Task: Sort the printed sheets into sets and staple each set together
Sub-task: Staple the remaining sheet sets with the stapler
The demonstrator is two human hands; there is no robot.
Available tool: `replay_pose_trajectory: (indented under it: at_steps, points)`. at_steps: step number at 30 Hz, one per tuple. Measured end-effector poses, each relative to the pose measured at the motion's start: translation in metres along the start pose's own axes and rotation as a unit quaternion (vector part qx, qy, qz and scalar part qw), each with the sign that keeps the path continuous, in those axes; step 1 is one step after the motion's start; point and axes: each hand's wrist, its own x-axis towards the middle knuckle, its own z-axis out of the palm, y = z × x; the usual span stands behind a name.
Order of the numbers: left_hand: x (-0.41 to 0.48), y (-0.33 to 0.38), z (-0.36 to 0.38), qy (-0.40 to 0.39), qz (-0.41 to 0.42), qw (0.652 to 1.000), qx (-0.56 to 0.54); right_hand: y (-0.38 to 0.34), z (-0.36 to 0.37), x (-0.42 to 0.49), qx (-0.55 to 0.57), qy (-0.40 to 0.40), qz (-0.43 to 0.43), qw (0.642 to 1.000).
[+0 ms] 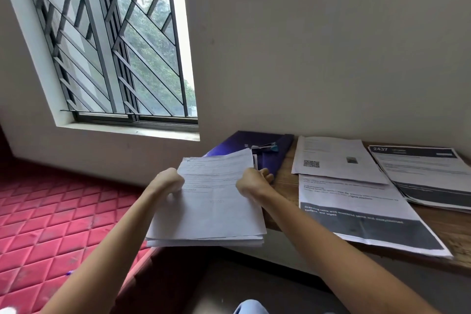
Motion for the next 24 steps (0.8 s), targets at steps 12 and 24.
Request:
replay_pose_trajectory:
  at_steps: [12, 24]
  points:
    - [0.0, 0.01, 0.007, 0.018, 0.001, 0.998, -0.066, -0.002, 0.005, 0.015, 0.044, 0.005, 0.037, 0.998]
    - [0.015, 0.011, 0.016, 0.095, 0.008, 0.97, -0.223, 0.001, 0.005, 0.021, 0.326, 0.011, 0.055, 0.944]
